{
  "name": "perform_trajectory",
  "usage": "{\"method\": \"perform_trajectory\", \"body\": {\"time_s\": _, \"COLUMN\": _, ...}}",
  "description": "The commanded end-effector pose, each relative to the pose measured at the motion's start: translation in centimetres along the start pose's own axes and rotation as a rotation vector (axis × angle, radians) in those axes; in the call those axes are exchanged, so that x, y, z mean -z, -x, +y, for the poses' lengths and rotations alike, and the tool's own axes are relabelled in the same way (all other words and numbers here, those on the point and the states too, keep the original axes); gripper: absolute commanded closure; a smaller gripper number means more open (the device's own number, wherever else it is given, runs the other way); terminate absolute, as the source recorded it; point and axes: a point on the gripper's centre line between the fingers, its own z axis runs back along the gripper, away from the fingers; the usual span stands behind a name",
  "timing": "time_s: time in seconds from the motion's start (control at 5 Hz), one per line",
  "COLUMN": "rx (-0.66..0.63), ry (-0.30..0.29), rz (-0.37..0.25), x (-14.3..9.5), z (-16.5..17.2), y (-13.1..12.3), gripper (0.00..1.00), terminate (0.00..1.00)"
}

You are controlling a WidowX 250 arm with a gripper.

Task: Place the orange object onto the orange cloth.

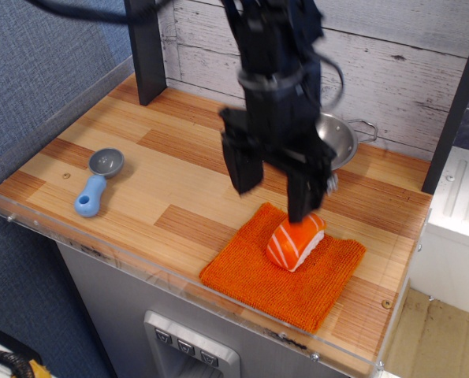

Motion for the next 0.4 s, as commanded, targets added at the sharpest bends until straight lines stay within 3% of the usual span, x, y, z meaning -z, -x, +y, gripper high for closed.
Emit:
{"method": "perform_trajectory", "body": {"time_s": 0.0, "rx": -0.140, "ry": -0.075, "rz": -0.197, "x": -9.9, "z": 4.4, "y": -0.9, "gripper": 0.00, "terminate": 0.00}}
{"method": "perform_trajectory", "body": {"time_s": 0.2, "rx": -0.290, "ry": -0.137, "rz": -0.171, "x": -11.6, "z": 8.4, "y": -0.8, "gripper": 0.00, "terminate": 1.00}}
